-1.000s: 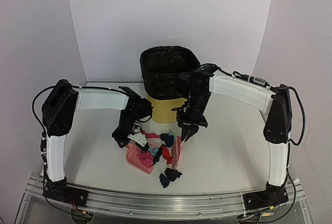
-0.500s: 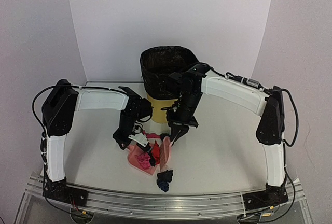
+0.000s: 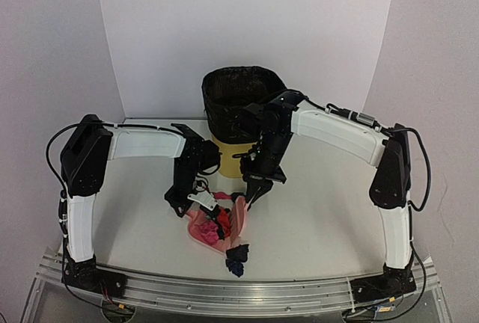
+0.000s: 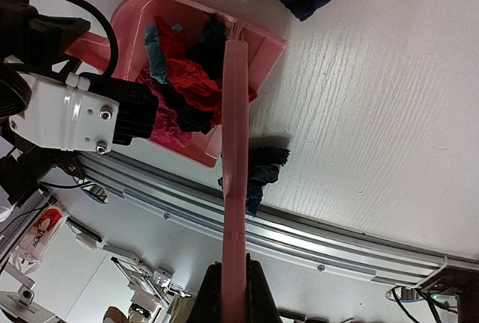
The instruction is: Sweep away the paper scraps from the table
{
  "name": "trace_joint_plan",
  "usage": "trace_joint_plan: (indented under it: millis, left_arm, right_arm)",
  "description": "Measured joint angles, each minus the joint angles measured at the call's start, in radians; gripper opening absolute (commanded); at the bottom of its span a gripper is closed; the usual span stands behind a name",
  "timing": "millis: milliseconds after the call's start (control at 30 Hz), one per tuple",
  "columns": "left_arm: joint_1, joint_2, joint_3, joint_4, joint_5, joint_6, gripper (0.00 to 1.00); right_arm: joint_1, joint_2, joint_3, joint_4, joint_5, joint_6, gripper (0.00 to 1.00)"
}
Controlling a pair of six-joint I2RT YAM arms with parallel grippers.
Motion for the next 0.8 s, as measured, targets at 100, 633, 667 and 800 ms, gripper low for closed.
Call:
trace_joint_plan:
  millis: [100,633,667,800]
  left_arm:
    - [0.000,0.000,0.001,0.000,0.009,0.000,0.00]
    - [0.000,-0.044,-0.021,0.044,0.027,0.011,0.00]
    - [0.000,-0.050,-0.021,0.049,0.033,0.011,0.00]
    - [0.000,-0.061,-0.021,0.059,0.038,0.010,0.00]
  right_arm:
    - [0.000,0.000,-0.001,0.000,-0.003,0.000,0.00]
    - [-0.002,-0.170,-0.196,0.009,0.112,-0.004,0.00]
    - [-0.002,-0.180,-0.196,0.009,0.114,-0.007,0.00]
    - [-0.002,-0.207,-0.197,0.009,0.081,-0.018,0.00]
